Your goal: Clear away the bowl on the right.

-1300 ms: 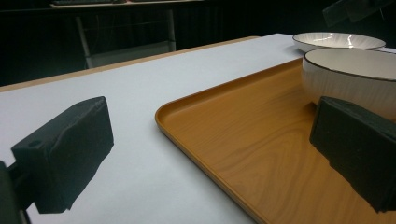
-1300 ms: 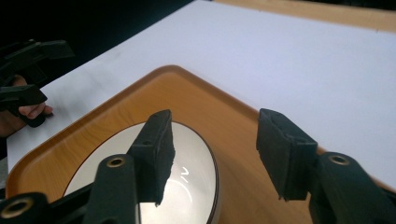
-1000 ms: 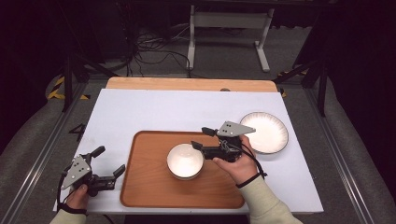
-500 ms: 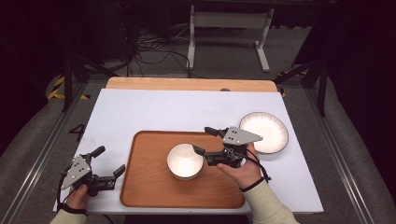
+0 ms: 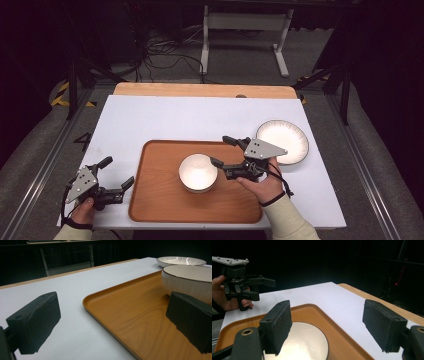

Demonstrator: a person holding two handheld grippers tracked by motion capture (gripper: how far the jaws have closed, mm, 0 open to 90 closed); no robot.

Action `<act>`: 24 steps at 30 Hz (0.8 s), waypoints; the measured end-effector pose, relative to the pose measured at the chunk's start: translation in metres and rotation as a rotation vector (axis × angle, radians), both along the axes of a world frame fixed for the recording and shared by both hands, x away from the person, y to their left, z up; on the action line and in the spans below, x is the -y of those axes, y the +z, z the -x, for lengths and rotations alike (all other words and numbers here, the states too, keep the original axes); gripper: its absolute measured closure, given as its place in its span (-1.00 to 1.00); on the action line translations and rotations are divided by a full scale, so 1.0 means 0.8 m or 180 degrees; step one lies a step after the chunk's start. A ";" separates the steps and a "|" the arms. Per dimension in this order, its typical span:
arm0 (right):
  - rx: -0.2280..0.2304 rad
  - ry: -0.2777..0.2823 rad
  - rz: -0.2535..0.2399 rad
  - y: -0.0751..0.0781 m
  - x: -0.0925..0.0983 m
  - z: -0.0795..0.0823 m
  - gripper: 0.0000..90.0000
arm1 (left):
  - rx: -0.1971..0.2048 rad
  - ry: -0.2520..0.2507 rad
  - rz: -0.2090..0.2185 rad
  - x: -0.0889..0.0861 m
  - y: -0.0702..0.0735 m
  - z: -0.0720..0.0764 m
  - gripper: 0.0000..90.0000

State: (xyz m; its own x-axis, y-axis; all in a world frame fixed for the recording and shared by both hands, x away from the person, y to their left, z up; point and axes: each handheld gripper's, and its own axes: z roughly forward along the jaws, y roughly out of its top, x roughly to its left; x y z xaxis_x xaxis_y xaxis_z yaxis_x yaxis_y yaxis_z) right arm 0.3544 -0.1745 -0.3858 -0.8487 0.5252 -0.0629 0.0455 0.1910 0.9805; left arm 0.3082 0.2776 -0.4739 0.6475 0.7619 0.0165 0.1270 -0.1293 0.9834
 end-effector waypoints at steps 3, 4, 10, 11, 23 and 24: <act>0.0012 -0.0021 0.0006 0.002 0.007 0.002 -0.48 | 0.0002 0.0000 -0.0003 0.000 0.000 0.000 -0.99; 0.0011 -0.0032 0.0000 0.002 0.009 0.002 -0.49 | 0.0001 0.0000 -0.0002 0.000 0.000 0.000 -0.99; 0.0029 -0.0122 -0.0016 0.003 0.031 0.006 -0.50 | -0.0003 0.0005 0.0003 0.000 0.000 0.000 -0.99; 0.0024 -0.0149 -0.0017 0.003 0.034 0.006 -0.50 | -0.0001 0.0003 -0.0001 0.000 0.000 0.000 -0.99; 0.0047 -0.0349 -0.0043 0.004 0.076 0.011 -0.54 | -0.0005 0.0002 -0.0001 0.000 0.000 0.000 -0.99; 0.0045 -0.0352 -0.0046 0.004 0.078 0.011 -0.54 | -0.0005 0.0002 -0.0001 0.000 0.000 0.000 -0.99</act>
State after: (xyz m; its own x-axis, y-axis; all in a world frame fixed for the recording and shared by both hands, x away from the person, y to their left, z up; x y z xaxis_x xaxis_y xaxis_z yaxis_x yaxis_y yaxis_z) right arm 0.3458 -0.2372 -0.3828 -0.7845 0.6166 -0.0662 0.0518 0.1715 0.9838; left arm 0.3081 0.2774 -0.4738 0.6471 0.7622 0.0158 0.1286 -0.1296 0.9832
